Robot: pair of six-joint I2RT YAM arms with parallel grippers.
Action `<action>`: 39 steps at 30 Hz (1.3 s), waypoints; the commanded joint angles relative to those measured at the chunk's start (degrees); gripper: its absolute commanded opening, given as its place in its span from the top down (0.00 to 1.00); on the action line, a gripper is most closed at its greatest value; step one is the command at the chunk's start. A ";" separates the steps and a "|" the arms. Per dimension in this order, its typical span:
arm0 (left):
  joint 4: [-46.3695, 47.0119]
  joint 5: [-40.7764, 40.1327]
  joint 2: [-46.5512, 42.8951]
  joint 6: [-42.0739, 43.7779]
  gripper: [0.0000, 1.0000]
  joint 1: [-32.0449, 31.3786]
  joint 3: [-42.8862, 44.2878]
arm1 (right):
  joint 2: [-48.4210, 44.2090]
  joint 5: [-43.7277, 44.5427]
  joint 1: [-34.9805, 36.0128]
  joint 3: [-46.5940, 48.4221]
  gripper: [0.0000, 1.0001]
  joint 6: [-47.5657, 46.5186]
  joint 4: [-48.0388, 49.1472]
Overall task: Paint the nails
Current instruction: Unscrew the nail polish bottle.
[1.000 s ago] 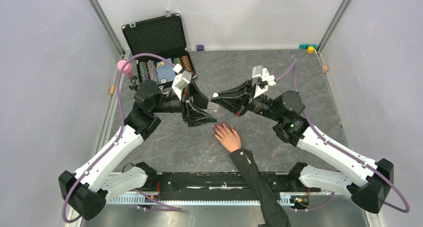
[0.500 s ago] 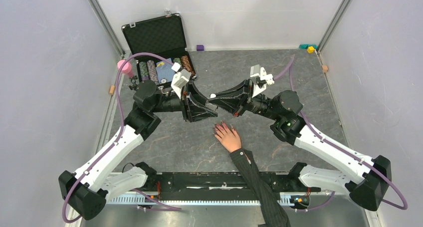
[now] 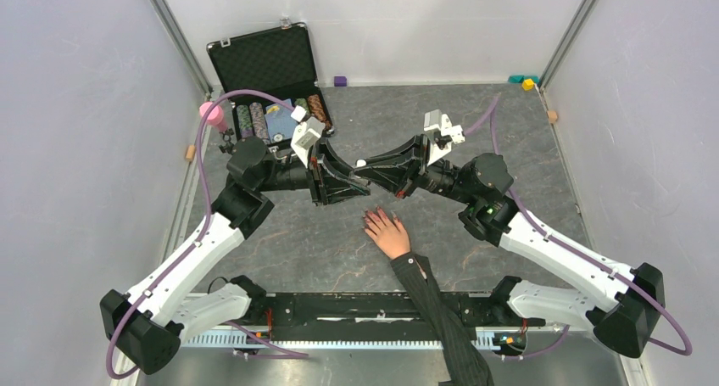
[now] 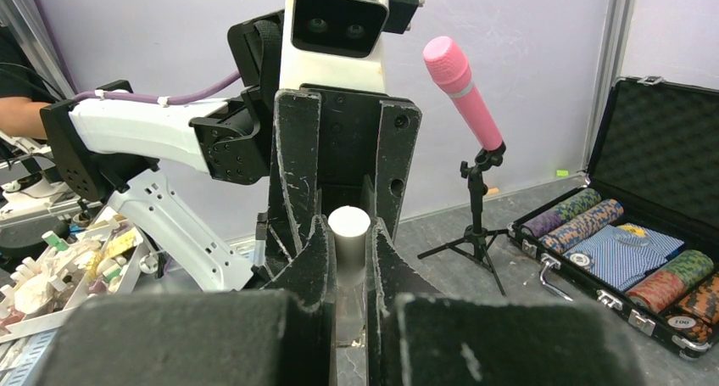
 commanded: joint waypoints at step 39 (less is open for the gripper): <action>-9.19 -18.14 -2.24 9.65 0.98 -0.19 0.50 | 7.74 22.84 0.50 24.61 0.38 -3.48 -37.14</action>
